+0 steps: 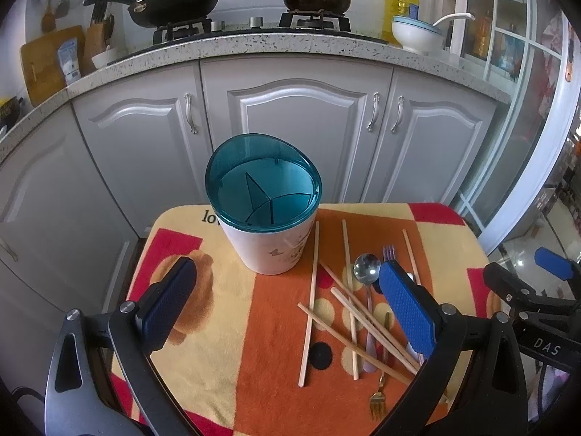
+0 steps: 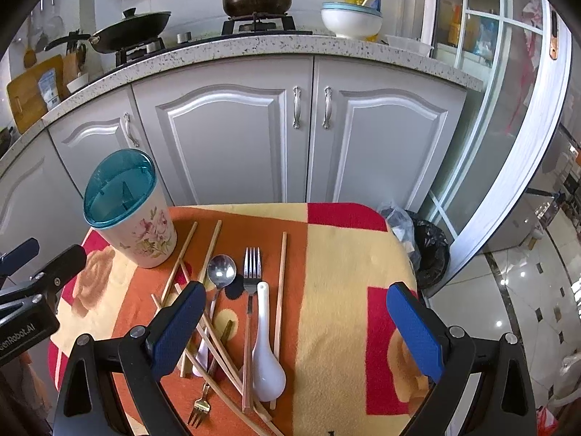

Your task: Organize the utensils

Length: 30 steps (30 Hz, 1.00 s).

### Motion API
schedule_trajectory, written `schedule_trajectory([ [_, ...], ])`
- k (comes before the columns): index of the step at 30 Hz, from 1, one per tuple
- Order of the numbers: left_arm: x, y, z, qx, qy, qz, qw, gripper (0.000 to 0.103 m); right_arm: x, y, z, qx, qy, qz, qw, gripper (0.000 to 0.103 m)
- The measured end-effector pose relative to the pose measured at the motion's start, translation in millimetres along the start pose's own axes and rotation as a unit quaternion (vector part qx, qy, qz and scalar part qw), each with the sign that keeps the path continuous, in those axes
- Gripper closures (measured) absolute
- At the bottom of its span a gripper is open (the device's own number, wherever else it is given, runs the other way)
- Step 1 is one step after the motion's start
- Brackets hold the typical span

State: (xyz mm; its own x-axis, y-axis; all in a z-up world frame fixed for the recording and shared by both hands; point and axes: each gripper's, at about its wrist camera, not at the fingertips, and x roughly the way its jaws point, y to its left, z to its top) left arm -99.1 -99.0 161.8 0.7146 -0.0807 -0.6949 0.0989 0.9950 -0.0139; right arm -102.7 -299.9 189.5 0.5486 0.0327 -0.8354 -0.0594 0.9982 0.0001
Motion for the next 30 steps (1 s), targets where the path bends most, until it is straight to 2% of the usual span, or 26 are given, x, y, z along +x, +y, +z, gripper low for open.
schedule_trajectory([
  [24, 10.0, 3.5, -2.1, -0.009, 0.014, -0.001, 0.9999, 0.002, 7.5, 2.2, -5.6, -0.006, 0.017, 0.0, 1.0, 0.003],
  [30, 20.2, 10.9, -7.7, -0.016, 0.037, -0.018, 0.999, 0.002, 16.3, 0.7, -9.6, -0.013, 0.03, 0.003, 0.999, 0.004],
])
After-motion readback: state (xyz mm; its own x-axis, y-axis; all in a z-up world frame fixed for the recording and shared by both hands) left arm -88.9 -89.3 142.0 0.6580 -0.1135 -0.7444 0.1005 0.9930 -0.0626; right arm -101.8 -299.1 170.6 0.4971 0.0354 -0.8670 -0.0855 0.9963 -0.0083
